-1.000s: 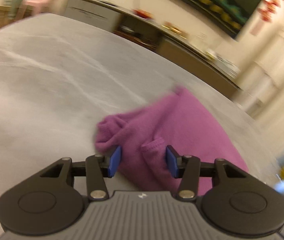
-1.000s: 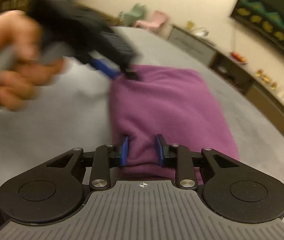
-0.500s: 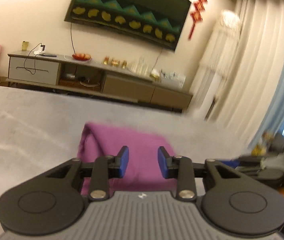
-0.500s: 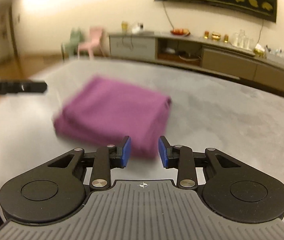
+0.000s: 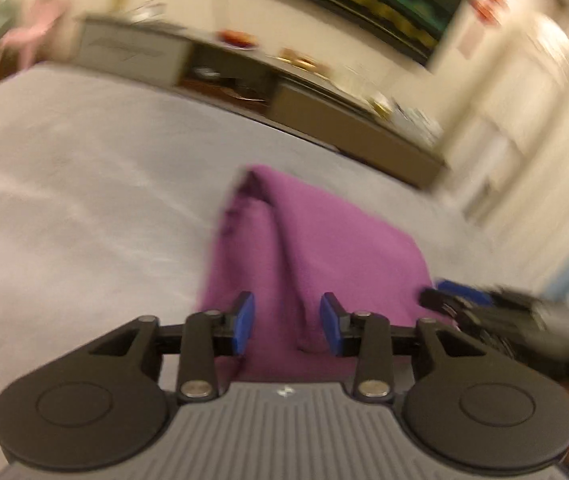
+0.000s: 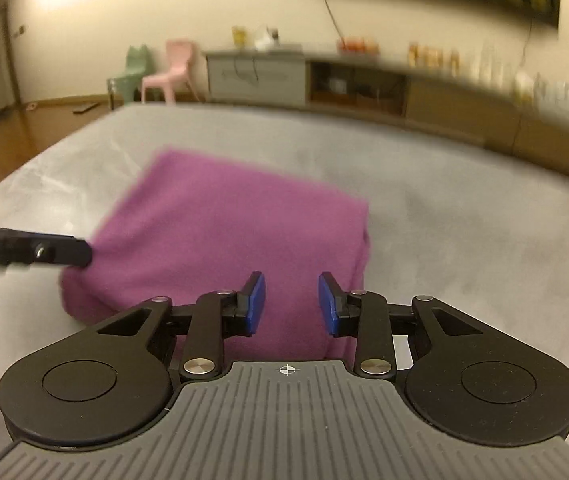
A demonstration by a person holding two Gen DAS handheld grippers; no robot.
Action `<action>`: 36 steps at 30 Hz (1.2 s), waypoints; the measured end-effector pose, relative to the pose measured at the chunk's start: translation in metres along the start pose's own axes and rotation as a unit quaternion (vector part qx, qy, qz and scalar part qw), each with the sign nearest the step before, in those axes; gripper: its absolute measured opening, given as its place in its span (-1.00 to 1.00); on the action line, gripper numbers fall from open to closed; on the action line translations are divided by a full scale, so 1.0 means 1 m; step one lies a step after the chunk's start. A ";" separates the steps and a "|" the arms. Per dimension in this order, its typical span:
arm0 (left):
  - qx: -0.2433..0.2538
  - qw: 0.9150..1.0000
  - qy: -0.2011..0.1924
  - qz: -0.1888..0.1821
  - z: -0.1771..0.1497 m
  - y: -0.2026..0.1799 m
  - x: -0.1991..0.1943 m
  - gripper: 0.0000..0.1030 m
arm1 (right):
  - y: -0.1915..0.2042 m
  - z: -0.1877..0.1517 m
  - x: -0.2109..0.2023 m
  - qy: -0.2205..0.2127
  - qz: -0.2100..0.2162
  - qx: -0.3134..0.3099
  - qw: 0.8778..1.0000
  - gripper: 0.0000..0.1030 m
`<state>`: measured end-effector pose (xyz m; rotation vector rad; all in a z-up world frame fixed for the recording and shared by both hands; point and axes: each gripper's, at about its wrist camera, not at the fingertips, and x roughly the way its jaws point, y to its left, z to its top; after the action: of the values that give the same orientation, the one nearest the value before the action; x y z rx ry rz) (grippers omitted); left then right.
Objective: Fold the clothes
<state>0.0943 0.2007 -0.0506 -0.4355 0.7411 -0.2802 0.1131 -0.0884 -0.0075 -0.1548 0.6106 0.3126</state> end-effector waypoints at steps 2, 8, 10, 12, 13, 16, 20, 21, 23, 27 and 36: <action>-0.034 0.999 0.017 0.015 0.004 0.017 0.009 -0.30 | 0.035 0.004 -0.014 -0.023 0.022 -0.067 0.997 -0.37; -0.010 0.998 0.039 0.047 -0.007 0.015 0.026 -0.31 | 0.137 -0.017 0.001 -0.022 0.006 -0.279 0.960 -0.17; -0.008 0.998 0.032 0.050 -0.008 0.015 0.022 -0.31 | 0.143 -0.019 0.006 -0.024 -0.015 -0.288 0.957 -0.24; -0.008 0.998 0.018 0.053 -0.006 0.015 0.019 -0.31 | 0.147 -0.017 0.007 -0.029 -0.023 -0.285 0.958 -0.25; -0.007 0.999 0.014 0.051 -0.004 0.015 0.019 -0.31 | 0.148 -0.015 0.006 -0.030 -0.024 -0.285 0.958 -0.25; 0.005 0.999 0.012 0.051 0.002 0.007 0.025 -0.31 | 0.153 -0.014 0.011 -0.027 -0.042 -0.304 0.951 -0.33; 0.015 0.998 0.000 0.057 0.005 0.002 0.031 -0.33 | 0.158 -0.014 0.021 -0.011 -0.060 -0.318 0.946 -0.33; 0.017 0.998 -0.007 0.053 0.006 0.001 0.029 -0.33 | 0.159 -0.015 0.022 -0.008 -0.065 -0.323 0.944 -0.34; 0.025 0.998 -0.011 0.049 0.009 -0.002 0.028 -0.33 | 0.162 -0.018 0.021 -0.009 -0.071 -0.335 0.940 -0.39; 0.046 0.997 0.023 0.055 0.009 -0.002 0.047 -0.34 | 0.166 -0.017 0.022 -0.007 -0.072 -0.339 0.938 -0.74; 0.057 0.995 0.037 0.066 0.008 -0.002 0.062 -0.38 | 0.158 -0.026 -0.007 -0.034 -0.040 -0.350 0.935 -0.94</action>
<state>0.1439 0.1770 -0.0809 -0.2675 0.8187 -0.2138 0.0411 0.0522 -0.0321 -0.8511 0.3996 0.4458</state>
